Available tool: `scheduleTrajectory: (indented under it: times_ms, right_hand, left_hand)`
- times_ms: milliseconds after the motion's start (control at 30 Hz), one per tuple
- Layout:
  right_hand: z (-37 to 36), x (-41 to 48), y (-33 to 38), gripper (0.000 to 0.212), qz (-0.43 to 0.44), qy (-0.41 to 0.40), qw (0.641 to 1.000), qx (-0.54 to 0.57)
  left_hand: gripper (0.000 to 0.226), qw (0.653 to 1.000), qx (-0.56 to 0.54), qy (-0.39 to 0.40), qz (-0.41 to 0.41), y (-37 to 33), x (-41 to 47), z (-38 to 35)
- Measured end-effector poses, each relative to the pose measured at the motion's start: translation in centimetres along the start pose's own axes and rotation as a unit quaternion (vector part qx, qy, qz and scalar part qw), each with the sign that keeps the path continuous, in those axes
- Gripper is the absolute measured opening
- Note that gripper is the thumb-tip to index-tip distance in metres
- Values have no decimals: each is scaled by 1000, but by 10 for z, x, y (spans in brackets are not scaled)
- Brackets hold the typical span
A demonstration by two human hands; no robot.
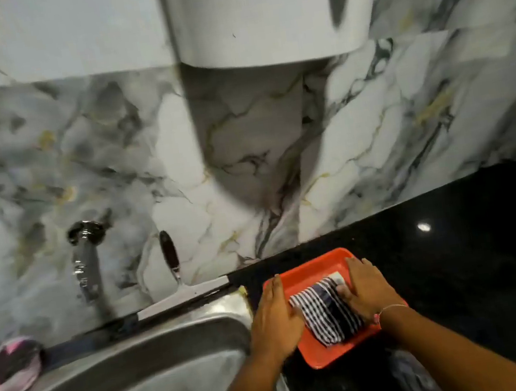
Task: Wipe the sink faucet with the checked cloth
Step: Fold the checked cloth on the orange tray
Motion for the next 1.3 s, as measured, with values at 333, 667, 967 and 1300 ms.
scheduleTrajectory:
  times_ms: [333,667,967,1300]
  right_hand:
    - [-102,45,-48,49,-99,74,986,112]
    - [-142,73,-72,50,-267,81,934,223]
    - [-119,57,-75,35,-330,158,767,528]
    - [-63,2,35,34,-328,173,611,700]
  left_hand:
    - [55,863,-380,1,333,18,58,-119]
    - [49,848,-371,-30,376,33,86,-153]
    - [42,854,-374,-42,359,28,87,-141]
    - [35,922,-307,-71,225,31,57,-13]
Point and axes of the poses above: each hand's wrist, its own x-axis towards the middle knuckle, its own z-axis out of the back of the hand, y = z × x, the point moved 4 cm from there along x, towards the middle knuckle, and after that the axes turned 6 degrees about -y, right-handed, at the moved point
